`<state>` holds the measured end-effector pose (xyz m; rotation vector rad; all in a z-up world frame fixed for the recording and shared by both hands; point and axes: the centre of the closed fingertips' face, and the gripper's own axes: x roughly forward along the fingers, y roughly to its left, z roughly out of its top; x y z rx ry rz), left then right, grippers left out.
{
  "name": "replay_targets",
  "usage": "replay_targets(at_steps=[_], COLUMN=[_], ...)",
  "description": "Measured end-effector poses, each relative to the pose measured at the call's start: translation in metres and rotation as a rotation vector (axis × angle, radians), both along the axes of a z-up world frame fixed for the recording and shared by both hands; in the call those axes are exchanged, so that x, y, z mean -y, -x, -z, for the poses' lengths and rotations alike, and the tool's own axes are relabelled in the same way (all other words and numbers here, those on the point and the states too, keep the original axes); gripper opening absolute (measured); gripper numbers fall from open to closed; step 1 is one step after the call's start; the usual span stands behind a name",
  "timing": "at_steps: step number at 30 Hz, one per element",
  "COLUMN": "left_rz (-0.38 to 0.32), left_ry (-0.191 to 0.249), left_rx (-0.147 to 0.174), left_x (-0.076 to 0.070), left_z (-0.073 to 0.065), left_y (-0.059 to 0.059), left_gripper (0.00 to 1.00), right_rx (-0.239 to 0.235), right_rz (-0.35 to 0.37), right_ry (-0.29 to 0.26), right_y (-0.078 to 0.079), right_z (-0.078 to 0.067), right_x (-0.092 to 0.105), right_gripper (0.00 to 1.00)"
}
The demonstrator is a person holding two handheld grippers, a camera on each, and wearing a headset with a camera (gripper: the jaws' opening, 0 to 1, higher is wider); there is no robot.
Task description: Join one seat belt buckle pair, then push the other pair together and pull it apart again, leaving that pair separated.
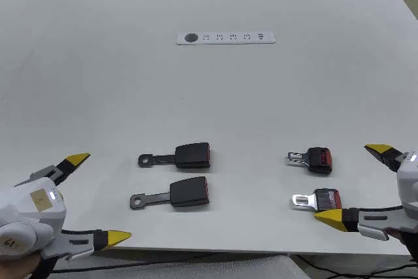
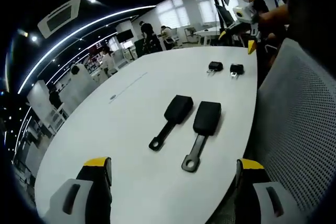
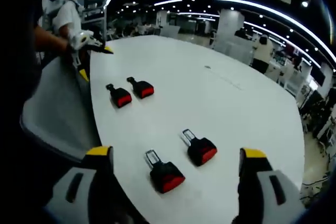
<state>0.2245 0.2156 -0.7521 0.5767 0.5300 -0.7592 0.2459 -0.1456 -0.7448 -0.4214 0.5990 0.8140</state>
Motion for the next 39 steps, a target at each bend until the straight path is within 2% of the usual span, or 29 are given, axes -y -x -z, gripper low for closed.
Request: replay_targets(at_steps=[27,39], left_rz=[-0.006,-0.006], left_ry=[0.004,0.003], left_rx=[-0.002,-0.010], left_x=[-0.0023,-0.0022], left_z=[0.0015,0.0030], left_y=[-0.0019,-0.0010], left_gripper=[1.00,1.00], right_rx=[-0.007,0.001], right_rz=[-0.009,-0.016], right_ry=[0.023,0.027], right_y=[-0.0019,-0.0033], right_z=[0.0090,0.0051], right_x=[0.0032,-0.0010], right_gripper=[1.00,0.98])
